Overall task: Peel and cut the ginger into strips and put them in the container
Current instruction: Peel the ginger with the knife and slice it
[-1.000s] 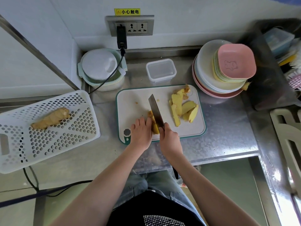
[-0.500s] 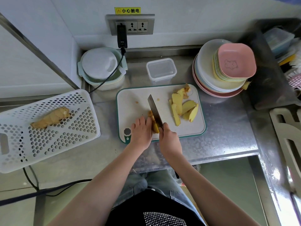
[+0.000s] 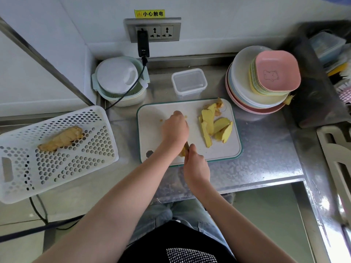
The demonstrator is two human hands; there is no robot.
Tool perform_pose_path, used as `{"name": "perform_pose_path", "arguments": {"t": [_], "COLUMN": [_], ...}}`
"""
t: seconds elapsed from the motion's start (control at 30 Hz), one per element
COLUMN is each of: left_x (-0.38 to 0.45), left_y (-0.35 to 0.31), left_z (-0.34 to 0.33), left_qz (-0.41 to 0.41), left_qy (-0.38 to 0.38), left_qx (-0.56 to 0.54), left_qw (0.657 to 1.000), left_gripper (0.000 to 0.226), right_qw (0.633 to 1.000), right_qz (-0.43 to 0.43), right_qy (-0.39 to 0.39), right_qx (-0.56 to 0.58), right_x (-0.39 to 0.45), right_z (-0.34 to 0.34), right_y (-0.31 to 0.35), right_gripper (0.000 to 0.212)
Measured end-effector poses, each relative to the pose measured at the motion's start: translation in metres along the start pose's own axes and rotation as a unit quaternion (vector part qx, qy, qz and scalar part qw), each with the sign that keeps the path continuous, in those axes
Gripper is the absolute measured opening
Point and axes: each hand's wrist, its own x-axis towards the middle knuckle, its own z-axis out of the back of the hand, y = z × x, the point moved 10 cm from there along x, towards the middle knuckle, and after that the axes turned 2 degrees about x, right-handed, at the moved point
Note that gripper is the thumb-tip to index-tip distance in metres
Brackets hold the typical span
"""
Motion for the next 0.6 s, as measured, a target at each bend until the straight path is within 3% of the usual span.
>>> {"name": "perform_pose_path", "arguments": {"t": [0.13,0.37,0.6], "left_x": [-0.001,0.012,0.020], "left_y": [0.017,0.010,0.017], "left_z": [-0.008,-0.024,-0.034], "left_qz": [0.061,0.052,0.073], "left_qy": [0.001,0.051,0.086], "left_qx": [-0.018,0.060,0.062], "left_qw": [0.998,0.995,0.992], "left_gripper": [0.032,0.026,0.028], "right_qw": [1.000,1.000,0.999], "right_qz": [0.006,0.006,0.002], "right_qy": [0.006,0.013,0.035], "right_qx": [-0.014,0.001,-0.014], "right_x": [0.001,0.006,0.011], "right_z": [-0.002,-0.002,-0.005], "right_y": [0.001,0.001,0.003], "right_gripper": [0.010,0.010,0.011]}}
